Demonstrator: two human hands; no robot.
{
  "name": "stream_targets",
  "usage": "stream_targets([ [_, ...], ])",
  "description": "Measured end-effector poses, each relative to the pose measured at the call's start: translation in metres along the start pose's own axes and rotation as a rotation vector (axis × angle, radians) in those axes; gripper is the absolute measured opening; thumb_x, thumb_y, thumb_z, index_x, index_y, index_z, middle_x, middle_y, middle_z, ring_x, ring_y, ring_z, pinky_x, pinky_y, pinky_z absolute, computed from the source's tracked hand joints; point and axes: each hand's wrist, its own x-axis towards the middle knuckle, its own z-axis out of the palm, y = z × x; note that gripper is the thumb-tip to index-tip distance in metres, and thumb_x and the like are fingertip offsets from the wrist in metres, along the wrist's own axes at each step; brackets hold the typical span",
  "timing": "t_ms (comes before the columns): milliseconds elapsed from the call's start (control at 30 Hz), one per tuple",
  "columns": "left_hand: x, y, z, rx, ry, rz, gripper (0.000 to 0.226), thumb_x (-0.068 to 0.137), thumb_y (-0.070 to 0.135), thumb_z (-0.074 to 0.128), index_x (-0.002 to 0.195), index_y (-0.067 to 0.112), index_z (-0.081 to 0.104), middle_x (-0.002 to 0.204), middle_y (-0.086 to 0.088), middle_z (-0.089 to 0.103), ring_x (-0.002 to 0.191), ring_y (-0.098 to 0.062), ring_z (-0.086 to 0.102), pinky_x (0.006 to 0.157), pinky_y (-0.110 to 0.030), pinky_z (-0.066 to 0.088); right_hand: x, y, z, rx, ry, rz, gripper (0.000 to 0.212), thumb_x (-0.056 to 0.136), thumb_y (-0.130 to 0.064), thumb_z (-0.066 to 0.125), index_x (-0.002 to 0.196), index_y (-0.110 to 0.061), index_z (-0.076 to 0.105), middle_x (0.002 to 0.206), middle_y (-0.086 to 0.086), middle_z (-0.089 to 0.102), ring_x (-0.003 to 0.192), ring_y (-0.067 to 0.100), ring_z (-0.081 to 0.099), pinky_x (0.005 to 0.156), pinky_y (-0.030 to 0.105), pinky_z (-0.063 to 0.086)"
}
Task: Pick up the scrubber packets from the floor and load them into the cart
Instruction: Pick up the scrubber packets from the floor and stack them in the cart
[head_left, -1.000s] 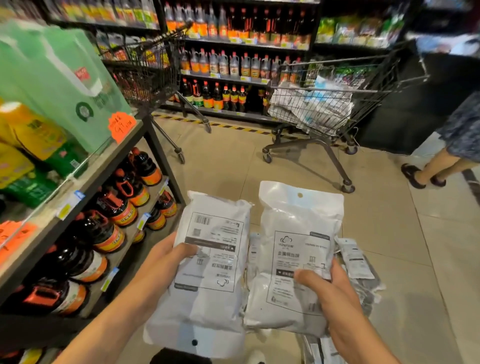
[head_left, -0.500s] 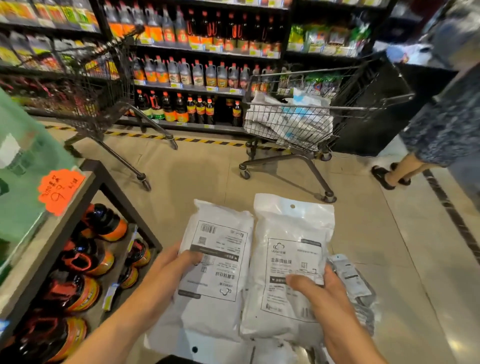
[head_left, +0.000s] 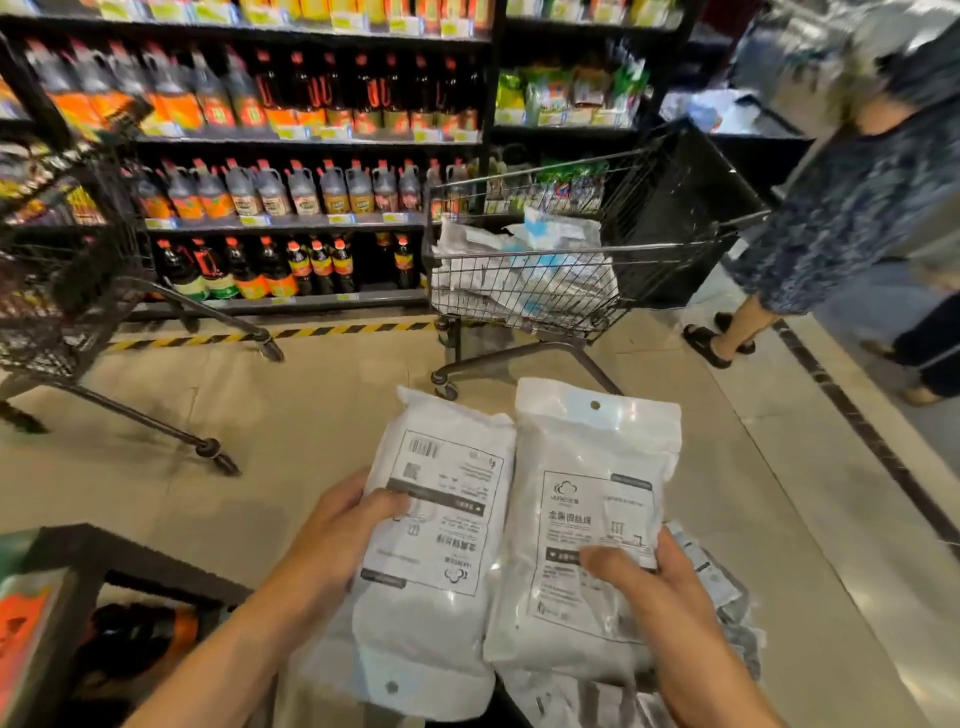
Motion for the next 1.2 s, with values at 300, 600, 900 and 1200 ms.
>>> stream_targets([
  [300,0.153,0.1,0.008,0.003,-0.036,-0.02,0.031,0.097,-0.001,0.054,0.103,0.018,0.077,0.095,-0.008,0.082,0.081,-0.023,0.079,0.066,-0.038,0.055,0.138,-0.074,0.044,0.071,0.137,0.017,0.049,0.081,0.002,0.08,0.122,-0.023,0.067,0.104,0.002,0.081,0.101,0.031,0.075,0.099,0.054,0.057],
  [600,0.287,0.203,-0.023,0.017,-0.103,-0.045,0.028,0.094,0.007,0.061,0.115,0.022,0.073,0.112,-0.012,0.079,0.102,-0.038,0.076,0.1,-0.063,0.053,0.249,-0.178,0.119,0.099,0.116,-0.033,0.047,0.081,0.003,0.079,0.117,-0.025,0.068,0.094,0.0,0.082,0.087,0.02,0.079,0.077,0.037,0.059],
  [900,0.452,0.299,-0.06,0.097,-0.173,-0.076,0.029,0.094,0.005,0.064,0.11,0.027,0.073,0.1,-0.006,0.081,0.084,-0.029,0.079,0.091,-0.059,0.058,0.36,-0.237,0.22,0.227,0.254,0.017,0.072,0.052,-0.018,0.089,0.12,-0.027,0.068,0.103,0.003,0.081,0.1,0.03,0.077,0.098,0.052,0.057],
  [1200,0.593,0.383,-0.058,0.323,-0.398,-0.076,0.029,0.098,0.001,0.058,0.123,0.012,0.067,0.098,-0.007,0.081,0.075,-0.02,0.079,0.05,-0.024,0.057,0.434,-0.277,0.279,0.413,0.423,0.115,0.04,0.084,0.015,0.066,0.11,-0.016,0.069,0.084,0.011,0.08,0.067,0.021,0.076,0.049,0.021,0.056],
])
